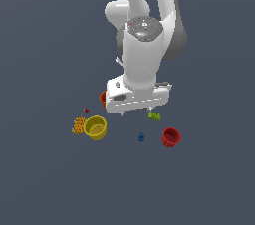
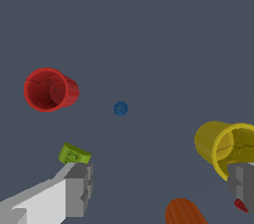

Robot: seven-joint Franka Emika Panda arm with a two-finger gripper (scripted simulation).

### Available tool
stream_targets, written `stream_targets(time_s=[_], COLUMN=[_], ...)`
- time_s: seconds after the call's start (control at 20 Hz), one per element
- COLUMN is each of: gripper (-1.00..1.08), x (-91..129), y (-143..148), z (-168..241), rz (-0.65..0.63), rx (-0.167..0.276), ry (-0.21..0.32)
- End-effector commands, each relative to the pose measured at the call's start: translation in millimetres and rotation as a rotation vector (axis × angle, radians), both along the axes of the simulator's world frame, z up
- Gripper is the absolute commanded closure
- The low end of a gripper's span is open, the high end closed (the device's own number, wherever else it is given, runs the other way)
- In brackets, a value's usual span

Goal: Pick up a designated object from a clutter of objects.

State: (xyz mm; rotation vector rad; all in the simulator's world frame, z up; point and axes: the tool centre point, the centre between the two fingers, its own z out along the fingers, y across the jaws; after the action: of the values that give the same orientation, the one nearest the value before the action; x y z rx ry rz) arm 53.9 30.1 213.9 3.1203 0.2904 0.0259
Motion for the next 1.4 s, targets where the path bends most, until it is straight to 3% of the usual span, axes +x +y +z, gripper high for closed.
stream_targets(time_s=[0.0,0.55,1.35], gripper=[-0.92,-0.92,-0.92], x=[7.0,18.5,18.1], y=[7.7,30.8,34.7], z=[-26.8,-106.8,-144.9], rz=[0.032,0.123,0.138], rx=[-0.001,0.003,0.005], ry=[0.004,0.016,0.018])
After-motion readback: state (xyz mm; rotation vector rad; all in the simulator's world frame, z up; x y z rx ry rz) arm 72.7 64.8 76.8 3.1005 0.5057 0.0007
